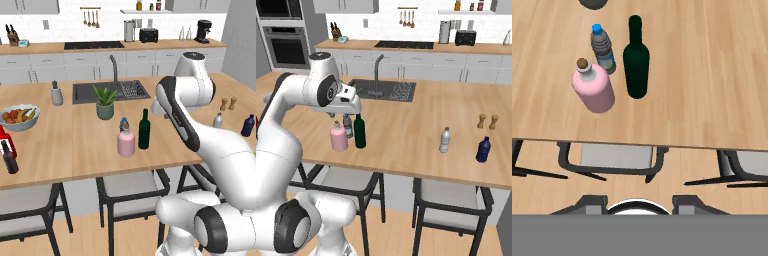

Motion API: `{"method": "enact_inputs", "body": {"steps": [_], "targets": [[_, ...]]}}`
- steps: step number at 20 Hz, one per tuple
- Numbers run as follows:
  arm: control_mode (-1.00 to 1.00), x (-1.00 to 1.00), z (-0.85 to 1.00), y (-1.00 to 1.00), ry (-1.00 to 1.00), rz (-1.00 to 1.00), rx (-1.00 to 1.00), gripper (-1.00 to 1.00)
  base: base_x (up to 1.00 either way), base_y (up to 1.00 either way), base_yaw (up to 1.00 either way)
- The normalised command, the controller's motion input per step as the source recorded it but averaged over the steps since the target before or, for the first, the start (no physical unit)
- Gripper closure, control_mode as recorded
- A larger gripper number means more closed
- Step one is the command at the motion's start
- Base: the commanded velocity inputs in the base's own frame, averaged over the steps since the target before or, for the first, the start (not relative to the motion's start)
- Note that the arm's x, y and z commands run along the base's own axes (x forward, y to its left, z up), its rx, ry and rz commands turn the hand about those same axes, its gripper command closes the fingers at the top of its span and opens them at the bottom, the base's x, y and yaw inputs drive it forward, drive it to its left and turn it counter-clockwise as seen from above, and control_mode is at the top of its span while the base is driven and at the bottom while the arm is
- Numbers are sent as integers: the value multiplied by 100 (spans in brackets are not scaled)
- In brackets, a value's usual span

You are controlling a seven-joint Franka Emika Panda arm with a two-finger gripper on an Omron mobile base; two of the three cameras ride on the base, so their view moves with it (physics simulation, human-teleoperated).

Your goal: Move the plastic bottles in the middle to the plastics group, and the glass bottles in the middle to the glass group.

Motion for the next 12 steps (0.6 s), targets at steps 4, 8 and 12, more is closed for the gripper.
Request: {"method": "enact_inputs", "body": {"steps": [4, 8, 12], "targets": [[-100, -7, -1, 0, 0, 0, 0, -100, 0, 0, 0], [-100, 0, -27, 57, 0, 1, -6, -100, 0, 0, 0], [-100, 56, -47, 94, 2, 0, -1, -100, 0, 0, 0]]}}
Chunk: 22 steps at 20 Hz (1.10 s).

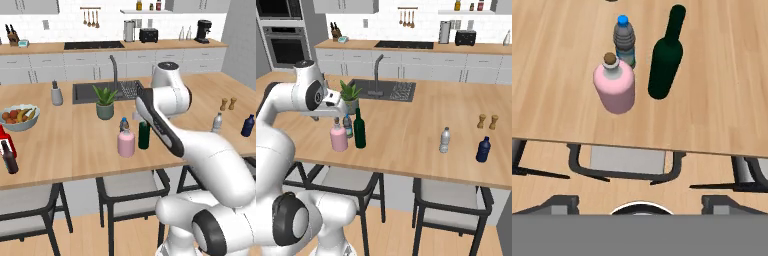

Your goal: Move the plastic bottles in the middle to the plastics group, and the glass bottles in the middle to the glass group.

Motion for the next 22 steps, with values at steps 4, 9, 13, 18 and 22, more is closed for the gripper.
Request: {"method": "enact_inputs", "body": {"steps": [4, 9, 13, 18, 22], "targets": [[-100, 85, -51, 69, 1, -1, 0, -100, 0, 0, 0], [-100, 85, -49, 35, 0, -5, 5, -100, 0, 0, 0], [-100, 38, -41, 0, 0, -1, 6, -100, 0, 0, 0], [-100, 48, -17, -10, 1, -1, 1, -100, 0, 0, 0], [-100, 45, -5, -1, 1, 0, 0, -100, 0, 0, 0]]}}
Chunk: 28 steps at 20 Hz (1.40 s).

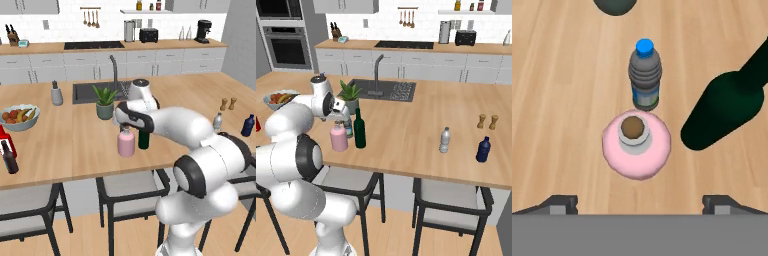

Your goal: Move the plastic bottles in the middle to the plastics group, and the glass bottles in the middle to the glass group.

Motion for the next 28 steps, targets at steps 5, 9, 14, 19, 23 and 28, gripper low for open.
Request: {"method": "enact_inputs", "body": {"steps": [5, 9, 14, 19, 23, 28], "targets": [[-100, 32, -17, 0, 0, 0, 0, -100, 0, 0, 0], [-100, 11, -30, 0, 0, 0, 0, -100, 0, 0, 0], [-100, 22, -28, 0, 0, 0, 0, -100, 0, 0, 0], [-100, 25, -16, 0, 0, 0, 0, -100, 0, 0, 0], [-100, 19, -11, 1, 0, 0, 0, -100, 0, 0, 0], [-100, 0, -1, 11, 0, 0, 0, -100, 0, 0, 0]]}}
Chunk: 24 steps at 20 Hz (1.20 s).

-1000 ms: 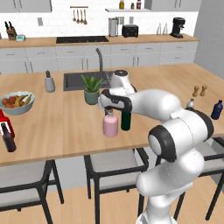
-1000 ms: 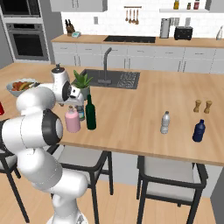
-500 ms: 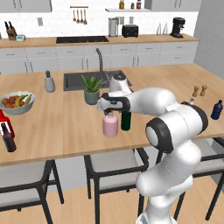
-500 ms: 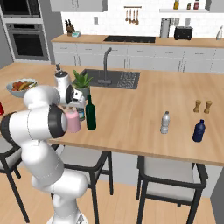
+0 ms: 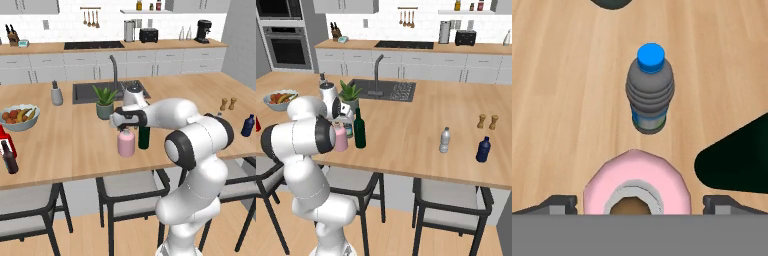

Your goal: Move the plastic bottles in the middle to the plastics group, and the glass bottles in the middle to the glass group.

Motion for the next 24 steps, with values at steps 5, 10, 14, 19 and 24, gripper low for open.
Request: {"method": "enact_inputs", "body": {"steps": [5, 10, 14, 19, 24], "targets": [[-100, 0, -1, 4, 0, 0, 0, -100, 0, 0, 0], [-100, -4, -9, 0, 0, 0, 0, -100, 0, 0, 0], [-100, -14, -20, 0, 0, 0, 0, -100, 0, 0, 0], [-100, -1, 0, 0, 0, 0, 0, -100, 0, 0, 0], [-100, 12, 0, 0, 0, 0, 0, -100, 0, 0, 0]]}}
